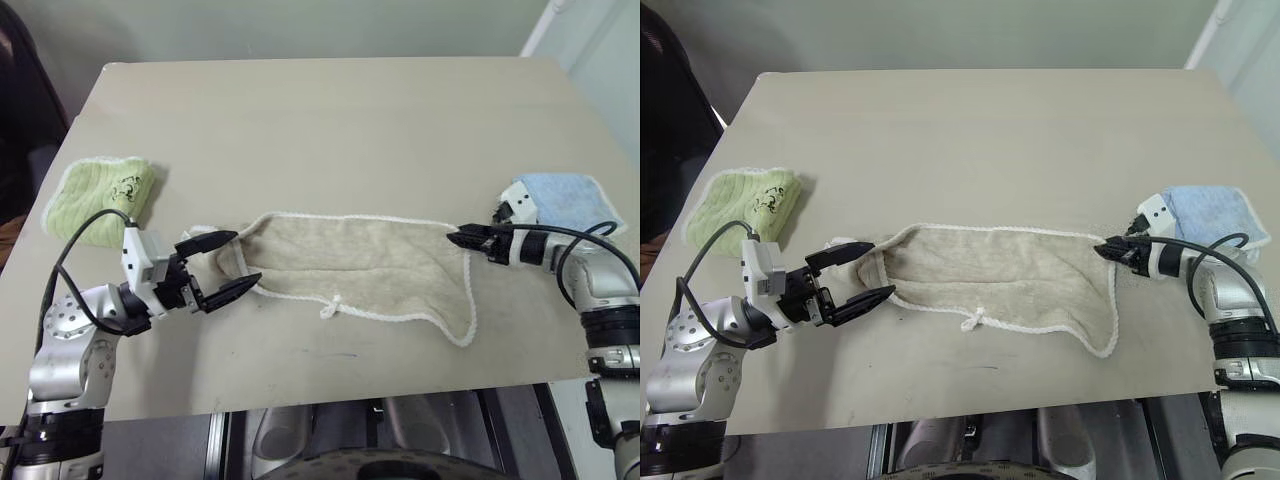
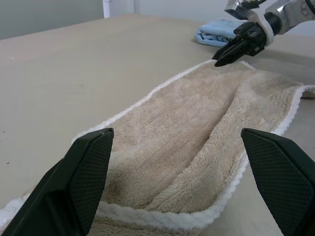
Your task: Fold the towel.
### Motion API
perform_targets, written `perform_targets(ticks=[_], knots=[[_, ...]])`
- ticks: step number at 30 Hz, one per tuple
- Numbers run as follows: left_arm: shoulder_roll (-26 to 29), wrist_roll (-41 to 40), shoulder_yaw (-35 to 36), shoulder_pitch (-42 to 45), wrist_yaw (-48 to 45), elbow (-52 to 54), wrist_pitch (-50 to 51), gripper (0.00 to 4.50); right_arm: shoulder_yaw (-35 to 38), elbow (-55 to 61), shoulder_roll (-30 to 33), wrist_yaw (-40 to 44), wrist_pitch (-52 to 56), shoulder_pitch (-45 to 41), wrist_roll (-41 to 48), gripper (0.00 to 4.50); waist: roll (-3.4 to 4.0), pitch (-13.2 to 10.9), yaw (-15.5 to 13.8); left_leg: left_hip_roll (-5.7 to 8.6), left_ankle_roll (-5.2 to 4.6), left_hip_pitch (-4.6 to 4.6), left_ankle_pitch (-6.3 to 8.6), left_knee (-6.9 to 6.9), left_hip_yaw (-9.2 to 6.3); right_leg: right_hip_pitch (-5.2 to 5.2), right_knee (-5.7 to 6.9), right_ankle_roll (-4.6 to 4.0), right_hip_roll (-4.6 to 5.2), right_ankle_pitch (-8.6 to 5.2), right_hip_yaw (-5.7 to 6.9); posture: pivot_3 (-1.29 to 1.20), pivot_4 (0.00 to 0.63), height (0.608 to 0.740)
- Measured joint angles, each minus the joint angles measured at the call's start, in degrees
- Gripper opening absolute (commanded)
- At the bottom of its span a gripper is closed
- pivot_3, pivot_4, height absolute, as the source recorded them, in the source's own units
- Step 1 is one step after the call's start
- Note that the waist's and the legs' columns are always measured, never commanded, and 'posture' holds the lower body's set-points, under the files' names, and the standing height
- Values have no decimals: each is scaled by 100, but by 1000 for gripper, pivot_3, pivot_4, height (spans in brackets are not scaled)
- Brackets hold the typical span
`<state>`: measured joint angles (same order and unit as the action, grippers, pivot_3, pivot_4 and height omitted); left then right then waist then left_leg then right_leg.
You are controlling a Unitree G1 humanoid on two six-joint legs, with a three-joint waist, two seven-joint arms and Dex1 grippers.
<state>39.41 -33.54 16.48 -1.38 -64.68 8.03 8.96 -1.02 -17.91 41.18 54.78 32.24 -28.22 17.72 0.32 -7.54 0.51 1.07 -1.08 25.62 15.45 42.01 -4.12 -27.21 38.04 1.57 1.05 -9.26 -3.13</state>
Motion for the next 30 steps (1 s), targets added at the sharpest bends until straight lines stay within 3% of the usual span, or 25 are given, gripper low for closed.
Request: perform_targets(ticks=[1,11,18,30], knots=[[0,0,0,0,2,3,0,4500,-2,0,-19,2,-40,0,-10,21,0,0,0,-1,1,1,0,-1,0,-2,0,0,-1,0,0,0,150,703],[-31,-63,13,73,134,21,22,4500,115,96,-83,2,-364,-13,-95,21,3,-2,-2,-3,6,21,0,-1,0,-19,-1,0,-4,0,0,0,150,703],[17,-92,149,439,150,-416,-1,4500,548,1093,8,58,-474,-23,258,21,6,-3,-3,-6,12,33,-3,-4,0,-30,-2,-2,-7,0,1,0,150,703],[339,238,394,2093,225,-2665,-335,4500,664,3001,240,269,-140,66,944,21,6,-3,-19,-7,20,37,-12,-2,-1,-34,-1,-4,-11,1,2,0,150,703]])
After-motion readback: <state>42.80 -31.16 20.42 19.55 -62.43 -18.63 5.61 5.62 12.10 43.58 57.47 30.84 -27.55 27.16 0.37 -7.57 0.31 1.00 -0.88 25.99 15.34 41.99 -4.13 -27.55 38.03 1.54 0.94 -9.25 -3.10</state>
